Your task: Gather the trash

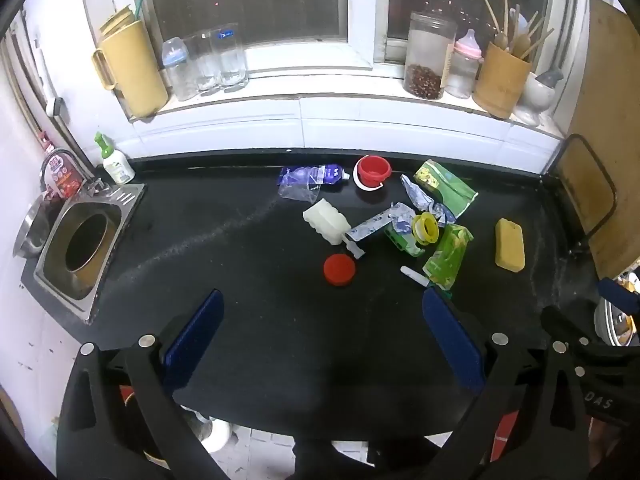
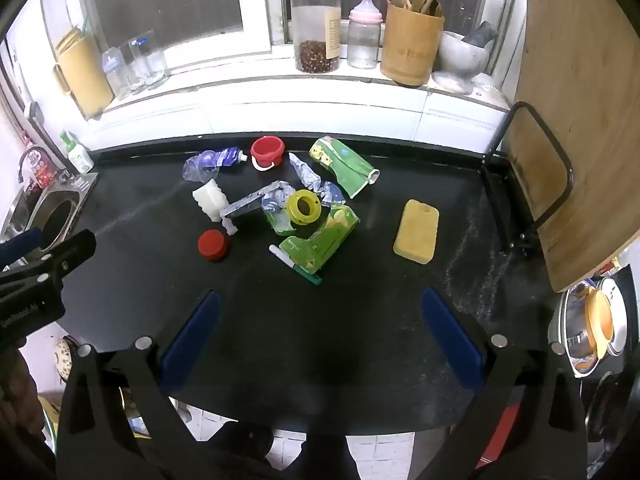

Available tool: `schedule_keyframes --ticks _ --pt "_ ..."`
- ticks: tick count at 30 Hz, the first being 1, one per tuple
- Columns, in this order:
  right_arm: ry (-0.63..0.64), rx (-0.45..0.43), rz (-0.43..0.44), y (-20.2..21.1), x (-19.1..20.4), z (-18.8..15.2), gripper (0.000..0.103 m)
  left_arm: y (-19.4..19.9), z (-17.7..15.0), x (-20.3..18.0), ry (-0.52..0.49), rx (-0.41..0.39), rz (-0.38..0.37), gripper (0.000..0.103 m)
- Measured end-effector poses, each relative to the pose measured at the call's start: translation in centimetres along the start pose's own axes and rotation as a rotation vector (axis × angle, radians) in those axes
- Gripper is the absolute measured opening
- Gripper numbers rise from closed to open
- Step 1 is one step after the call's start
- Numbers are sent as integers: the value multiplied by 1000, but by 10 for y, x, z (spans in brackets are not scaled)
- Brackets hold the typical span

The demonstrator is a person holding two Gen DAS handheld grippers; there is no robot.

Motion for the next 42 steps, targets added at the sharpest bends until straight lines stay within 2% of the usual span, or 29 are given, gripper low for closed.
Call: schedule_keyframes --ticks 42 --pt "-22 1 -3 -3 -6 8 97 -16 3 -5 -10 27 3 97"
Point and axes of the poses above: each gripper's, at about its wrist camera, not at the fingertips, and y roughly against the way its jaws point, x to its left, z to its top, the point moved 2 cm from there along -y, roughly the way its jaws point, and after that the axes turned 3 degrees about y, right-handed, at the moved point
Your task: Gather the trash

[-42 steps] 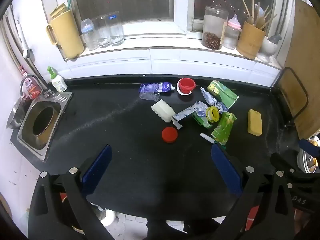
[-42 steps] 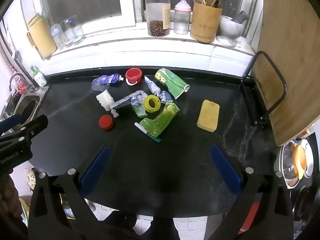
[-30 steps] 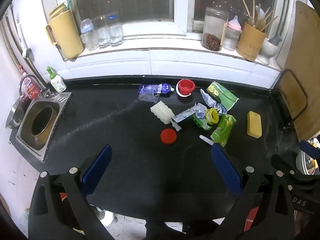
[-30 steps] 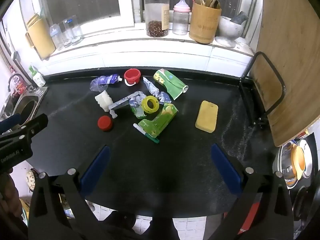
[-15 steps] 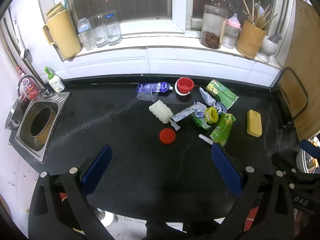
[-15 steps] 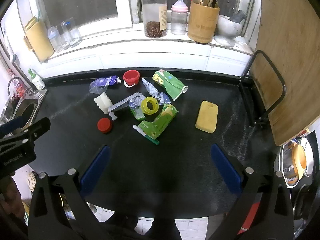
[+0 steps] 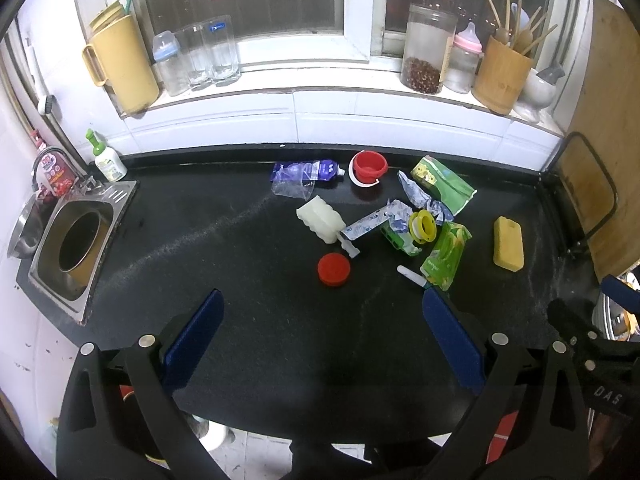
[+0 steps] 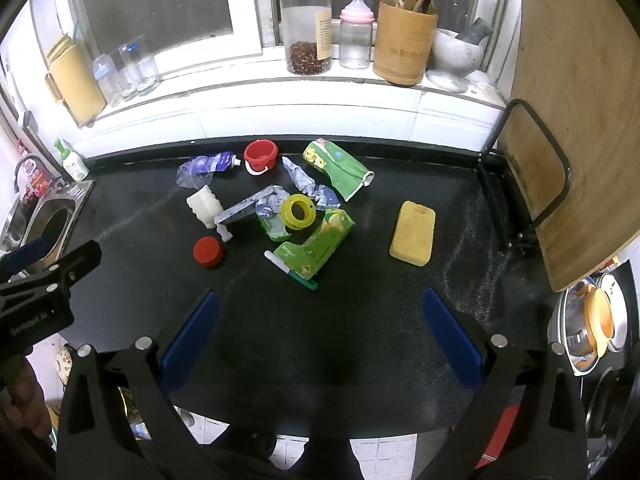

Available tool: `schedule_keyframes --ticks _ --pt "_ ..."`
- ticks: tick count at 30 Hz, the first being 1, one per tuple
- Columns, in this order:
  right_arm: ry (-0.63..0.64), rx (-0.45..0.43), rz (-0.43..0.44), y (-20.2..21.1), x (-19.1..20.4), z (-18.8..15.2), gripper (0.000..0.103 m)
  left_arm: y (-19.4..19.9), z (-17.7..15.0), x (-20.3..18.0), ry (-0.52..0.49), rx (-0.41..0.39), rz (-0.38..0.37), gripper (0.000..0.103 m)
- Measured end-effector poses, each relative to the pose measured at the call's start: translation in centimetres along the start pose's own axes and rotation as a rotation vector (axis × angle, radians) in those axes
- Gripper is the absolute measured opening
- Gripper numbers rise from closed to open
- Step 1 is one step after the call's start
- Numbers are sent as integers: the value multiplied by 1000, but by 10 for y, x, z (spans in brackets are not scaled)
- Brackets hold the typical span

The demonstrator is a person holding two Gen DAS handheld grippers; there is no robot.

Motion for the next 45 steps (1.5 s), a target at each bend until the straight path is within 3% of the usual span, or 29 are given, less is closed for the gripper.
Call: schedule_keyframes --ticks 20,28,34,45 --pt "-26 -1 3 -20 -15 8 97 -29 -4 -10 -50 27 -5 97" --pt "-82 13 -52 -84 -55 7 97 -95 -12 -22 -109 23 -20 97" --pt "-139 73 -101 -150 -98 4 97 -163 -19 -18 -84 64 -32 96" --pt "-220 192 -148 -253 -151 4 97 -251 -24 -17 -114 77 33 96"
Point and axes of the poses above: each gripper's, at about its wrist camera, not at the fingertips, and y roughly against the way its jaws point, x to its left, z to its top, the point moved 2 cm from there along -y, roughly the way its jaws point, and after that the axes turned 3 degrees about y, right-handed, at the moved point
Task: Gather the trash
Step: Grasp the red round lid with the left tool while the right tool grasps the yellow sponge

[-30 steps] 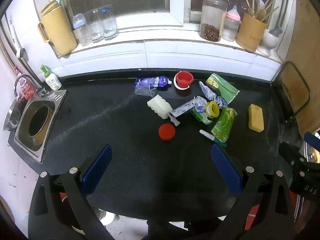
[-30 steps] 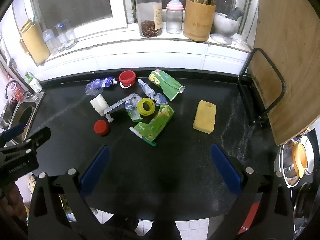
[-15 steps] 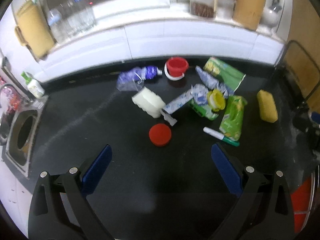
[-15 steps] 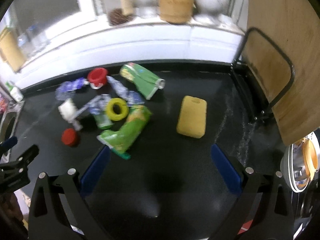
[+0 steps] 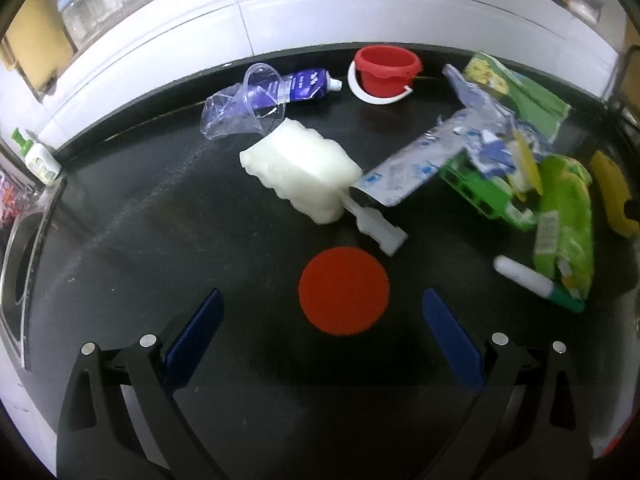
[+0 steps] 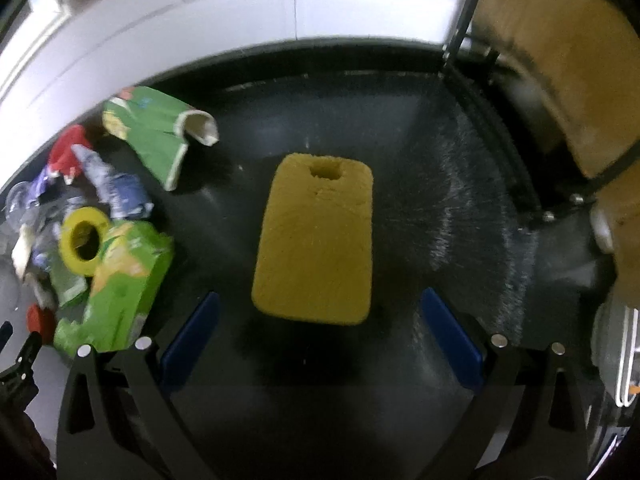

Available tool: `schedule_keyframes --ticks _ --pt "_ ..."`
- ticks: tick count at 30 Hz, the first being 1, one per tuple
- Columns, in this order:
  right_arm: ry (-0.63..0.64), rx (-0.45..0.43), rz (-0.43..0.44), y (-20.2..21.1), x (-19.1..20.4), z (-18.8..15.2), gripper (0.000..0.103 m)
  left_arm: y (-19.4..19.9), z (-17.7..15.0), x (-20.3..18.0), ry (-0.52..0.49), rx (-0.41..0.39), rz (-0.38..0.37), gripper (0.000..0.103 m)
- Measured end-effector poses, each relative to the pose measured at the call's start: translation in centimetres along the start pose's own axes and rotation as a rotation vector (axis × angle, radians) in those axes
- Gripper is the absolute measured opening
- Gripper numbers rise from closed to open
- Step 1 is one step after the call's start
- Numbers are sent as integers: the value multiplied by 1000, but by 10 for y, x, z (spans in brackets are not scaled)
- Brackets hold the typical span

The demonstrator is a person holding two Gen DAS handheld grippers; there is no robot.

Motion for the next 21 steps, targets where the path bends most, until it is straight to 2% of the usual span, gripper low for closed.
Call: schedule_keyframes --ticks 4,6,8,10,11,12,13,14,15,21 --pt "-2 42 -27 -27 -5 10 97 -19 2 0 -12 27 -2 96" --pt "-16 61 -20 -36 -9 12 96 -23 2 0 -14 8 -14 96" --pt "-18 71 -7 -41 -11 13 87 -24 3 0 -15 -5 -5 96" --pt "-11 47 29 -38 -11 12 61 -23 3 -1 -20 -12 2 96" --pt "2 41 31 -36 -11 13 60 -23 3 -1 -26 -17 1 94" --pt "6 47 32 -37 -11 13 56 -25 5 -4 -23 -24 -6 85" --pt "4 52 45 -36 -11 13 52 -23 4 -5 -18 -27 -18 71" --pt "7 54 45 -35 -10 12 51 -20 3 -5 -4 -23 -48 62" --pt "9 50 50 -33 -10 11 49 -17 3 -6 7 -19 -71 48" --pt "33 4 65 -7 -10 6 45 -6 0 -6 8 -1 -70 48"
Point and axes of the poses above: each gripper's, at about its wrist camera, not at the fingertips, and y roughly against the way its jaws point, x to its left, z to its top, the point moved 2 cm from there along -y, roughly the way its jaws point, and after that the axes turned 3 degrees about y, right-handed, at the moved point
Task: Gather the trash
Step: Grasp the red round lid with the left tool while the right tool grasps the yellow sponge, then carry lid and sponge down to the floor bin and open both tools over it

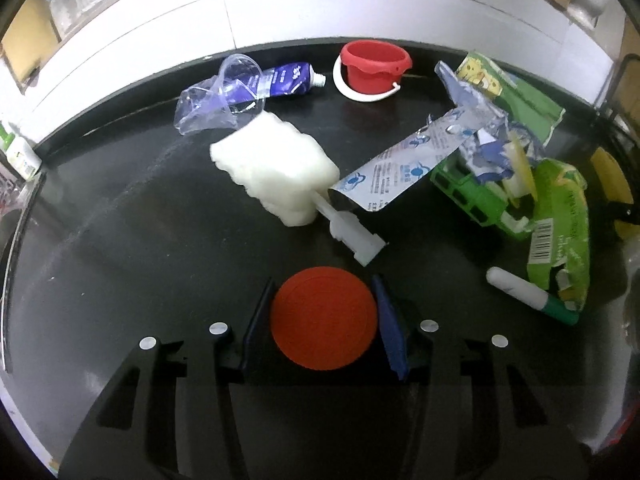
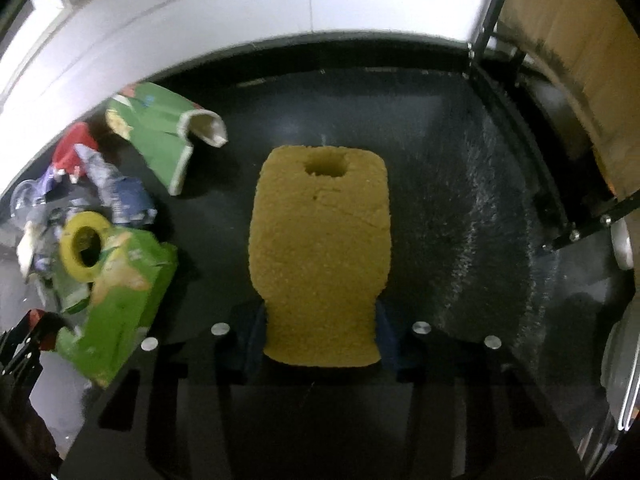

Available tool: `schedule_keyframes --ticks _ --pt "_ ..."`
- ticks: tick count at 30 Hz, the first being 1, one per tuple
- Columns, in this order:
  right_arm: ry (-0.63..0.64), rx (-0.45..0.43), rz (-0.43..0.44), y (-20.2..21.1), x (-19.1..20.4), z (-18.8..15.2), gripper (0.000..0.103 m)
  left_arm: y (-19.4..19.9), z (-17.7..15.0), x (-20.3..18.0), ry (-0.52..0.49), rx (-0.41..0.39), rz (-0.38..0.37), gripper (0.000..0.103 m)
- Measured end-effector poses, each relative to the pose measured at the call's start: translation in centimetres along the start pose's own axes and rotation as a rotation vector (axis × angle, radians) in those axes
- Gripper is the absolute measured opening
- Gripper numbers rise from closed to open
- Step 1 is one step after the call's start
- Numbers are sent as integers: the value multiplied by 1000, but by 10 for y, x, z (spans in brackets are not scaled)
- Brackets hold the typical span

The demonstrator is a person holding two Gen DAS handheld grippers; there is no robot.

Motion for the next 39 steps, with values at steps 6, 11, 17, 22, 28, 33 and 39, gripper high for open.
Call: schedule_keyframes --ticks 6,11,17,22,28,33,39 --pt "32 -56 28 52 17 -11 45 41 0 3 17 -43 7 48" --pt "69 -86 62 93 35 -30 45 84 -3 4 31 -70 -1 48" --pt "118 -115 89 130 54 -53 45 121 -11 9 53 -89 4 48" --pt "141 -127 104 145 65 -64 45 137 -20 20 81 -90 10 48" --pt "223 -153 129 160 97 -73 45 158 -34 43 118 -106 38 48" --pt "377 -175 237 177 167 -84 45 189 -54 90 209 -140 81 48" --pt "682 -166 474 211 316 -119 45 228 -112 175 388 -150 215 48"
Point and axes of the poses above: each gripper's, at about its wrist camera, not at the fingertips, and y roughly against the way its jaws point, x to its left, z to its top, the point moved 2 cm from there along -y, roughly the way its jaws point, and after that the axes turned 3 degrees about y, right-handed, at the moved point
